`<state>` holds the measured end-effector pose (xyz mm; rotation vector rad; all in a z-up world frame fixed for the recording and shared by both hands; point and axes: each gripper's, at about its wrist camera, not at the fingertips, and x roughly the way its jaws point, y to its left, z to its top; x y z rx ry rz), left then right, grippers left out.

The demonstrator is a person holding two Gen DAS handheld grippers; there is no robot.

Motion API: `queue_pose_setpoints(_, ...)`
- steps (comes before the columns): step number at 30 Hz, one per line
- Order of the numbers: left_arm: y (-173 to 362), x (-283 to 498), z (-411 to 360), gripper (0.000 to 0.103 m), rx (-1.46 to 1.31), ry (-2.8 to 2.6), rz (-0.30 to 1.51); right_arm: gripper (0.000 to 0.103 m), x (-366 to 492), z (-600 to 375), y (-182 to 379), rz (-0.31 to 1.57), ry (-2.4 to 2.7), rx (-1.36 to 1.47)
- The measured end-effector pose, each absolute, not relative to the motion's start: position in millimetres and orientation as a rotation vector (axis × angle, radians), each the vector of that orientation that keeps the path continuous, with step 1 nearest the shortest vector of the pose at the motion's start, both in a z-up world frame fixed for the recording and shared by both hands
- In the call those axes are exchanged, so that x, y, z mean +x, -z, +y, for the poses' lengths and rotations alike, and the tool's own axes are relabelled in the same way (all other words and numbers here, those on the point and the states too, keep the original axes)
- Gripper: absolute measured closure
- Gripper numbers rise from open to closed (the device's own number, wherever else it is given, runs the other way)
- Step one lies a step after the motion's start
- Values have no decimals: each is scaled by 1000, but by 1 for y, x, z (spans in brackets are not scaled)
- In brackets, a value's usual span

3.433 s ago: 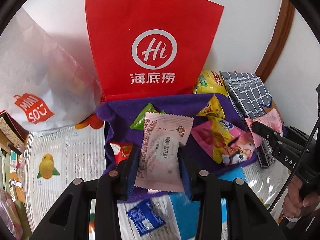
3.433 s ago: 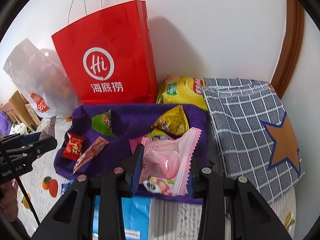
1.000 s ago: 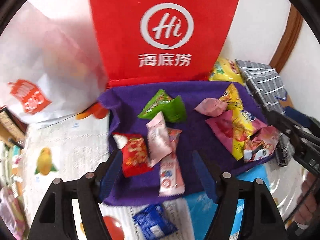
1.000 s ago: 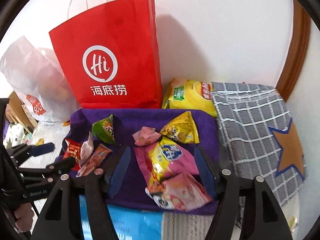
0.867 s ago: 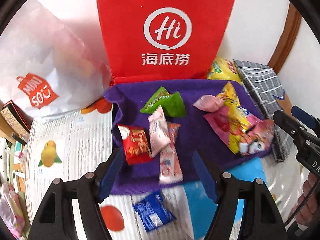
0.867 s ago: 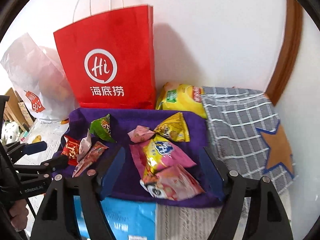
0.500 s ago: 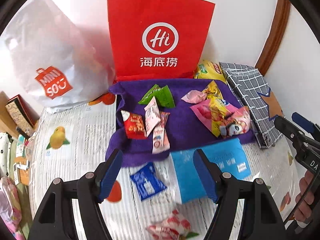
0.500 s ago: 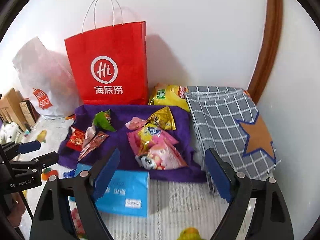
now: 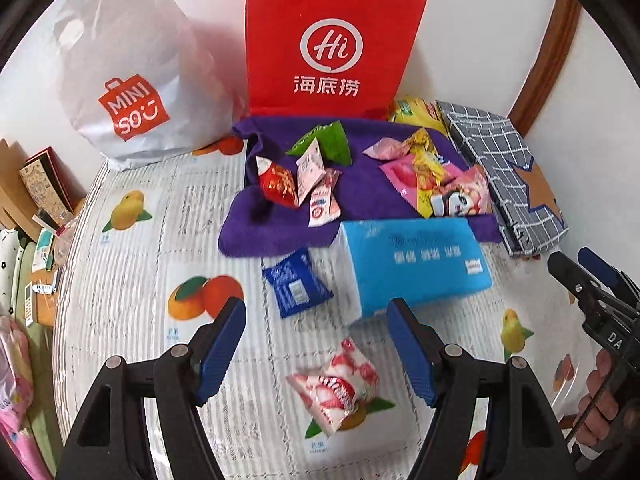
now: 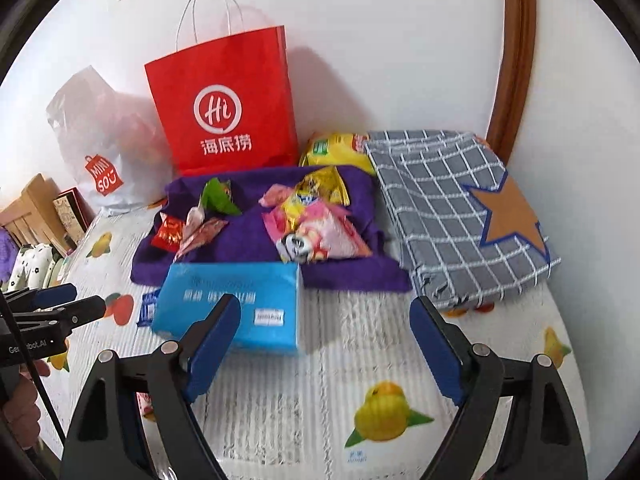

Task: Organize snacks
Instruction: 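Withdraw both grippers from the towel back toward the remaining snacks, then lower the right gripper onto the red-white fruit candy bag and close it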

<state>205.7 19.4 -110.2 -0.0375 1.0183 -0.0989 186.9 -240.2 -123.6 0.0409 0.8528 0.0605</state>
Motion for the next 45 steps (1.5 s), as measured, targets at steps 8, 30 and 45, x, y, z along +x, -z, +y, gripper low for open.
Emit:
queue_pose_setpoints(8, 116, 190, 33, 32, -55, 84, 997, 17, 176, -225, 141, 912, -94, 59)
queue_pose_setpoints(30, 128, 176, 98, 32, -120, -38, 1004, 28, 171, -161, 165, 973, -230, 13)
queue_pose_setpoints(45, 162, 187, 138, 32, -163, -43, 1053, 33, 173, -81, 217, 1079, -433, -68)
